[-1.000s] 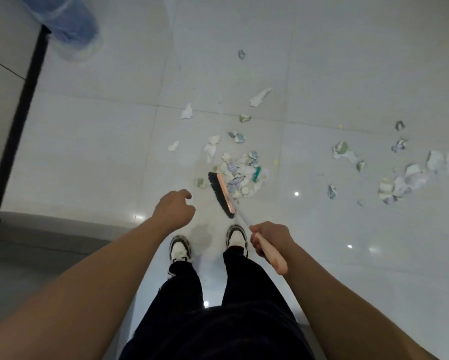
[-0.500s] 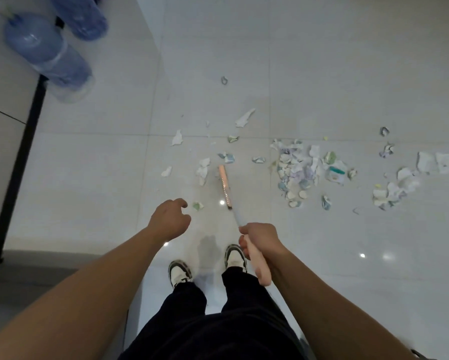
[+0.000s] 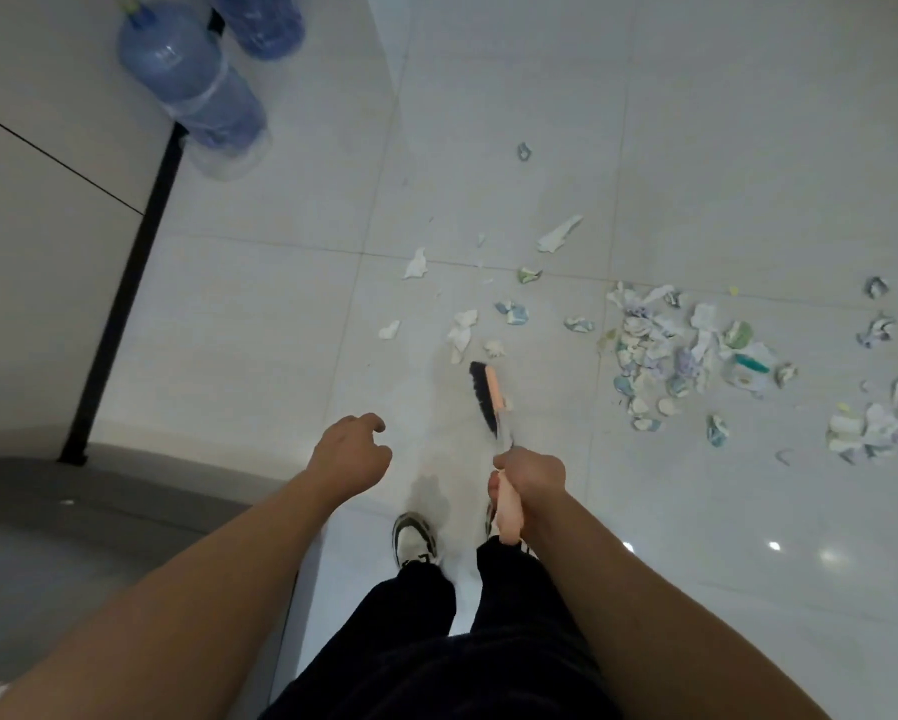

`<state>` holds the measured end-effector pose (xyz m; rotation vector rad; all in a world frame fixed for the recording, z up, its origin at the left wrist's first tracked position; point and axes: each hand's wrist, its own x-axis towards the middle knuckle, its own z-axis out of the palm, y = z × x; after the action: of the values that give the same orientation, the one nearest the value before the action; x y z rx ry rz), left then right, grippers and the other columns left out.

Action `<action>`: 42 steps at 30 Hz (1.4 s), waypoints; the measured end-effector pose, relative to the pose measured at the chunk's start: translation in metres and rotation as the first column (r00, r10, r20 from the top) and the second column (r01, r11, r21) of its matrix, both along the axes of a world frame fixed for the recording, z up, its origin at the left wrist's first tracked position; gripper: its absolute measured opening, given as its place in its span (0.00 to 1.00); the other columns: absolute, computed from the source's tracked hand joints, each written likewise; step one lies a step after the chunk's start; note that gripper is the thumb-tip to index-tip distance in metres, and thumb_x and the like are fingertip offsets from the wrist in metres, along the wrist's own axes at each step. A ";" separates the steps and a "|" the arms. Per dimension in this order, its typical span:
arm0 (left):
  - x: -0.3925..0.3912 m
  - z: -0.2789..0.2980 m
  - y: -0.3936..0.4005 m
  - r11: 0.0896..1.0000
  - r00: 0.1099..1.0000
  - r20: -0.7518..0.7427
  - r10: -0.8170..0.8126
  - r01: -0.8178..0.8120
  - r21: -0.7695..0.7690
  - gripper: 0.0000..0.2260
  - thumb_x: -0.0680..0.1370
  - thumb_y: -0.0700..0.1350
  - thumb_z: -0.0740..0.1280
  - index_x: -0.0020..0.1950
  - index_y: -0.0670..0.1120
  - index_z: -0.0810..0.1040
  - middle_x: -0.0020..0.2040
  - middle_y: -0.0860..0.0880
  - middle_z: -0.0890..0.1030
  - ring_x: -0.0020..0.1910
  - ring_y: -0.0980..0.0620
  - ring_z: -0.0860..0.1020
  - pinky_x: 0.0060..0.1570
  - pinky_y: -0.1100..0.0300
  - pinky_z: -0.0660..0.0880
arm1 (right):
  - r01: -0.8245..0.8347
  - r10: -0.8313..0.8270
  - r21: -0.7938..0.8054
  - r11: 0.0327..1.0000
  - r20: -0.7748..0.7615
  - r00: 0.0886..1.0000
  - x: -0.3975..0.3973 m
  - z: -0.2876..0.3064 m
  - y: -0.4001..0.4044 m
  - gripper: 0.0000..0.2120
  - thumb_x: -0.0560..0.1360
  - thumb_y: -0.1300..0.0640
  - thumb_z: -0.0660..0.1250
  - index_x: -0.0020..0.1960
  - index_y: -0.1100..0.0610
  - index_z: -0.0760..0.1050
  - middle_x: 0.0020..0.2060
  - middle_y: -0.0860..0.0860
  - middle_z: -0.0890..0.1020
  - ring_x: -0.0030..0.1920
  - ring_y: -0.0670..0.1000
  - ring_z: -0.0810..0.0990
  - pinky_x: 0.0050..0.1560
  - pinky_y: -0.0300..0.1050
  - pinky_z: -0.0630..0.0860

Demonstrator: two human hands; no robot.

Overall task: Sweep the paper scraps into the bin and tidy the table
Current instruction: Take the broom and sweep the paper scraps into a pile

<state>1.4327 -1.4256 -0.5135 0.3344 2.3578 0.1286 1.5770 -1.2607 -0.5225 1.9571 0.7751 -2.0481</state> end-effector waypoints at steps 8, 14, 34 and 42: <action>-0.041 0.006 -0.017 0.997 0.999 -0.012 0.039 -0.038 0.062 0.20 0.75 0.43 0.63 0.68 0.49 0.73 0.61 0.47 0.75 0.59 0.48 0.73 0.50 0.61 0.65 | -0.082 0.082 0.004 0.997 -0.114 0.990 -0.062 0.036 -0.026 0.05 0.75 0.70 0.61 0.41 0.64 0.70 0.25 0.55 0.70 0.17 0.49 0.67 0.20 0.36 0.66; -0.111 0.002 -0.064 0.991 0.997 -0.010 0.081 -0.080 0.104 0.20 0.76 0.45 0.64 0.68 0.48 0.72 0.64 0.46 0.74 0.61 0.47 0.73 0.55 0.58 0.68 | -0.314 0.223 -0.283 0.906 -0.311 0.924 -0.166 0.027 -0.066 0.03 0.80 0.60 0.60 0.49 0.59 0.68 0.28 0.53 0.70 0.20 0.47 0.66 0.18 0.35 0.66; -0.305 -0.027 -0.040 0.967 0.975 0.135 -0.179 0.149 0.207 0.19 0.76 0.46 0.64 0.67 0.49 0.73 0.61 0.47 0.75 0.60 0.49 0.73 0.53 0.62 0.64 | 0.274 -0.319 0.251 0.928 0.156 0.935 -0.252 0.007 -0.035 0.06 0.74 0.68 0.63 0.39 0.63 0.73 0.24 0.55 0.72 0.17 0.49 0.66 0.21 0.37 0.67; -0.346 -0.013 -0.017 0.960 0.983 0.071 -0.169 0.148 0.236 0.19 0.75 0.45 0.65 0.66 0.49 0.74 0.59 0.48 0.76 0.56 0.50 0.73 0.50 0.61 0.66 | 0.127 -0.176 -0.242 0.962 -0.193 0.965 -0.347 0.026 -0.035 0.04 0.81 0.60 0.60 0.49 0.60 0.67 0.30 0.51 0.69 0.19 0.45 0.67 0.15 0.35 0.65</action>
<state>1.0864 -1.4431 -0.5269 0.6160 2.2193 0.3341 1.2303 -1.2962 -0.4962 1.7397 0.4116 -2.3481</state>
